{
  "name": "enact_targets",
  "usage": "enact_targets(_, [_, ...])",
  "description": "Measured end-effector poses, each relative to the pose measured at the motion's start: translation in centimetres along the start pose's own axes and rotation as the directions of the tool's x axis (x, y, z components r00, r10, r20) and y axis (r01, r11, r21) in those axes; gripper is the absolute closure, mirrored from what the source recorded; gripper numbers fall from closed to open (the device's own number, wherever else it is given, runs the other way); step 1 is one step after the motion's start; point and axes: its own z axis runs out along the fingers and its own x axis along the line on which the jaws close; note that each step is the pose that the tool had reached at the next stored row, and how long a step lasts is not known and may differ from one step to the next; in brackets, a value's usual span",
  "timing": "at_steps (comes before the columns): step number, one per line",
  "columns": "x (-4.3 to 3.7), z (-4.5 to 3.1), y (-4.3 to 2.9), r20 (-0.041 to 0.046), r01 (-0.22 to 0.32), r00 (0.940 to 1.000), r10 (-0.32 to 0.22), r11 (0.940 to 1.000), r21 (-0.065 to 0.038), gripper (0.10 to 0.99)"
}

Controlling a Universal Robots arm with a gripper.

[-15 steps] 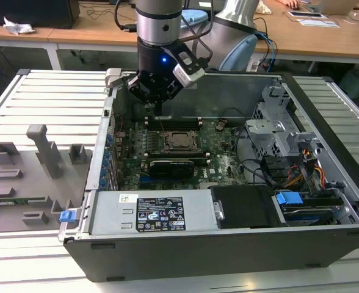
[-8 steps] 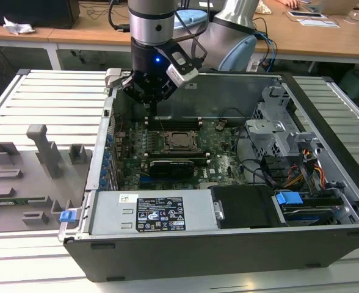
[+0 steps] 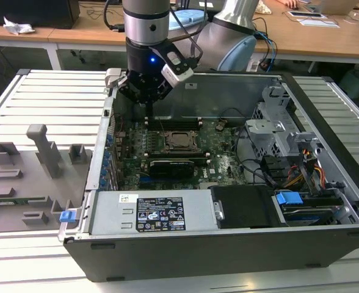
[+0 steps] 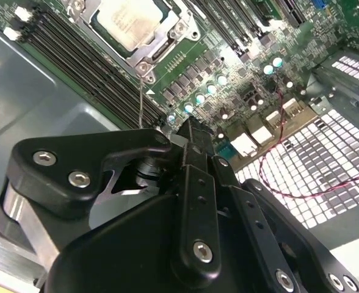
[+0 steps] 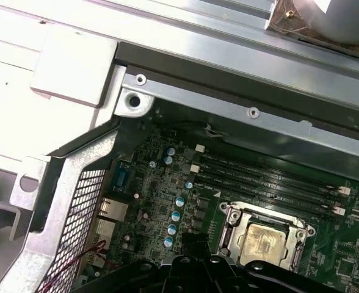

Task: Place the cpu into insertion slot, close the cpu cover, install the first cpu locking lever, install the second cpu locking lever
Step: 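Install the first cpu locking lever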

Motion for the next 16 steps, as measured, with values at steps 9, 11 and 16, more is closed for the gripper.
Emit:
enact_targets(9, [1.09,0.09,0.31,0.0002,-0.001,1.0,0.001,1.0,0.0,0.98])
enact_targets(11, [1.15,0.64,0.29,0.0001,-0.002,1.0,0.002,1.0,0.0,0.98])
enact_targets(16, [0.31,1.06,0.07,0.0007,-0.016,0.9999,0.016,0.9999,0.0,0.98])
